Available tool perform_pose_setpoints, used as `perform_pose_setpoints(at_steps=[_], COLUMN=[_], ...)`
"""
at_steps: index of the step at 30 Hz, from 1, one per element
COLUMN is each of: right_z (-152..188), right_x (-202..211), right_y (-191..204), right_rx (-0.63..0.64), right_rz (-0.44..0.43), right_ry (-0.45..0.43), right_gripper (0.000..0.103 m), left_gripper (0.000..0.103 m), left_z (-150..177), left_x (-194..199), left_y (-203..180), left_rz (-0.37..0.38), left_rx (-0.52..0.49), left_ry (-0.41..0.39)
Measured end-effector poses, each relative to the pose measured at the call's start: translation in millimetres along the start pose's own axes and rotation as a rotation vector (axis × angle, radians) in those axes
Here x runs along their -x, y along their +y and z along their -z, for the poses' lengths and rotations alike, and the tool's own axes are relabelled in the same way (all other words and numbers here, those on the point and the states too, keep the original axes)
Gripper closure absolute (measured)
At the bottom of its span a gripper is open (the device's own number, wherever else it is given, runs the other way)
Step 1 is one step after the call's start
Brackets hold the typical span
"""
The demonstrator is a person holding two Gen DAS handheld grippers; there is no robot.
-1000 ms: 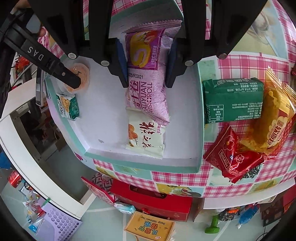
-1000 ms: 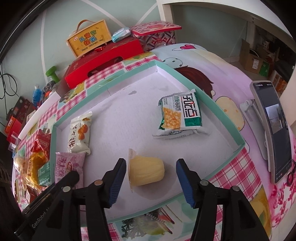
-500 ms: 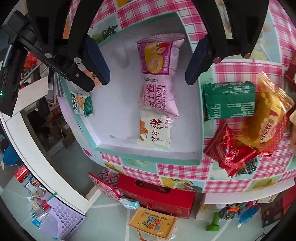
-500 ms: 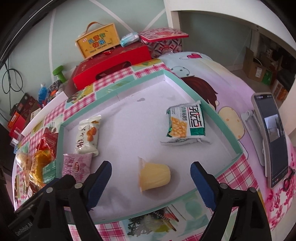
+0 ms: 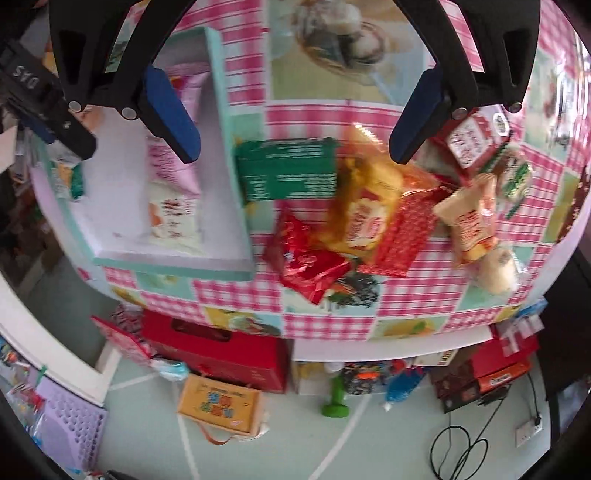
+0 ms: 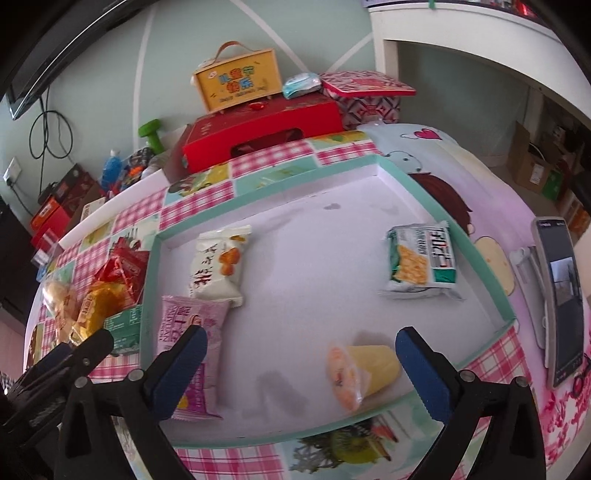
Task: Organize snacks
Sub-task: 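Withdraw both open tools from the tray back toward the snack pile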
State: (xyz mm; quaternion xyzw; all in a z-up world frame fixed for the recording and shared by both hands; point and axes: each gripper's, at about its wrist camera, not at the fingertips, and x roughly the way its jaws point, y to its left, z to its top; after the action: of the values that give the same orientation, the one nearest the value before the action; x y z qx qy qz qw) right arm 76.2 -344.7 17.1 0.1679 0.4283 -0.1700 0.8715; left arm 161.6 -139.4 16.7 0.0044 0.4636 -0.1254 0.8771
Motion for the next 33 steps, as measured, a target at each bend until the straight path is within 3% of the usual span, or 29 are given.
perform_pose_setpoints(at_steps=[8,14,21,33], right_z=[4.8,11.3,13.4,26.5], right_x=[-1.8,-4.3,6.6,-2.6], right_y=[20.7,46.8,74.0,131.1], right_rx=[0.036,0.093,0.135,0.220], right_rz=[-0.026,-0.040,-0.053,-0.134], right_ry=[0.004,0.022,-0.030,-0.015], right_gripper=[0.000,0.000,0.000,0.000], left_gripper=[0.001,0.001,0.001,0.001], left_z=[4.8,8.1,3.1,7.4], left_x=[-0.2,0.5,13.3,17.3], left_y=[17.7,35.3,67.3,143.7], left_rz=[-0.022,-0.097,-0.151,-0.221], left_rx=[0.019,0.028,0.072,0.271], left_ry=[0.026,0.067,0.047,0.065])
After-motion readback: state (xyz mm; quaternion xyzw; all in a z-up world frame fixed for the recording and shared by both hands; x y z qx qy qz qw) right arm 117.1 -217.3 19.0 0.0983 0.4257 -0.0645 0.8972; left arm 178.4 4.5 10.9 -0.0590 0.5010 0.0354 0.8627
